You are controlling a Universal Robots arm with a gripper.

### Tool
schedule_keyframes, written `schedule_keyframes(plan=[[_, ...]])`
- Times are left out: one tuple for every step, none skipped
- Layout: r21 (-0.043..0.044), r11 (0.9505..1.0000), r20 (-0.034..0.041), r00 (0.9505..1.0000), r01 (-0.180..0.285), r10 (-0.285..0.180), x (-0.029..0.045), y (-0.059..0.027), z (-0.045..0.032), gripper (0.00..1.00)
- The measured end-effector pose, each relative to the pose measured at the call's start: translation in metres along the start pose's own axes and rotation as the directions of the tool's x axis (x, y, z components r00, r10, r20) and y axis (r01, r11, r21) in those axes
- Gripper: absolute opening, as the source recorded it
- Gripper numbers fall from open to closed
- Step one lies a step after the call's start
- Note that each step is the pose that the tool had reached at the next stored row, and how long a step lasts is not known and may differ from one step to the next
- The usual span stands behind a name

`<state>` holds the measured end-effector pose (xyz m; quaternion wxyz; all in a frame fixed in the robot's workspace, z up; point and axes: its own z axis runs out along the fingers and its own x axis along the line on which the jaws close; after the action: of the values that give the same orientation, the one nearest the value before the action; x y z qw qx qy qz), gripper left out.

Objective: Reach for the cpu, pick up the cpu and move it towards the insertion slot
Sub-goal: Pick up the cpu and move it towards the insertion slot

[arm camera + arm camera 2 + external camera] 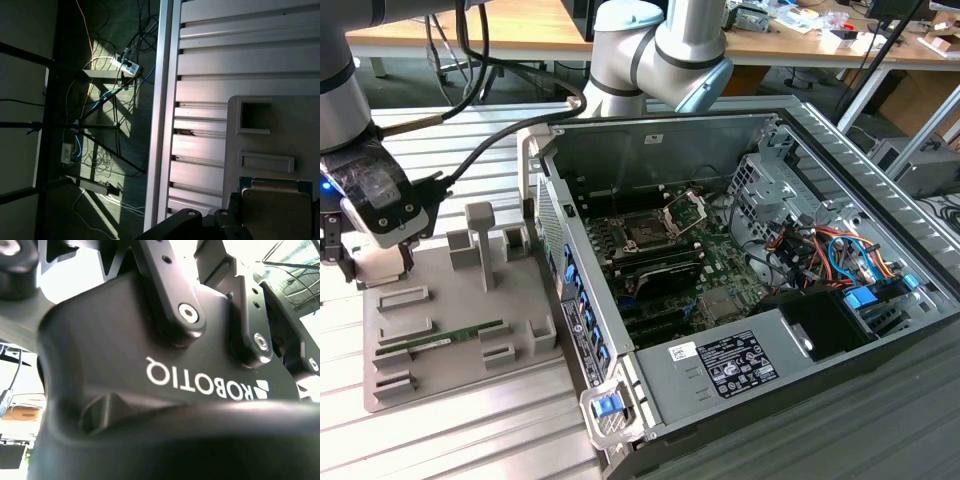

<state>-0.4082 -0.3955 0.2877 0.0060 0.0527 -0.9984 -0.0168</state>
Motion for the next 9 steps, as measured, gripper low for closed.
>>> schedule_keyframes(plan=[[0.0, 1.0, 0.0, 1.0, 0.0, 0.0, 0.0, 0.0, -0.0004, 0.55], [0.0001, 1.0, -0.0001, 1.0, 0.0, 0.0, 0.0, 0.0, -0.0007, 0.55], [0.0001, 1.0, 0.0, 1.0, 0.0, 0.0, 0.0, 0.0, -0.0009, 0.55], [0.0001, 1.0, 0.0, 1.0, 0.0, 0.0, 0.0, 0.0001, -0.0012, 0.55], [0.0, 1.0, -0.0001, 1.0, 0.0, 0.0, 0.0, 0.0001, -0.0015, 0.55], [0.0001, 1.0, -0.0001, 1.0, 0.0, 0.0, 0.0, 0.0001, -0.0019, 0.55], [0.0001, 1.0, -0.0001, 1.0, 0.0, 0.0, 0.0001, 0.0001, -0.0022, 0.55], [0.0, 1.0, 0.0, 1.0, 0.0, 0.0, 0.0, 0.0001, -0.0024, 0.55], [0.0001, 1.0, 0.0, 1.0, 0.0, 0.0, 0.0, 0.0001, -0.0028, 0.55]])
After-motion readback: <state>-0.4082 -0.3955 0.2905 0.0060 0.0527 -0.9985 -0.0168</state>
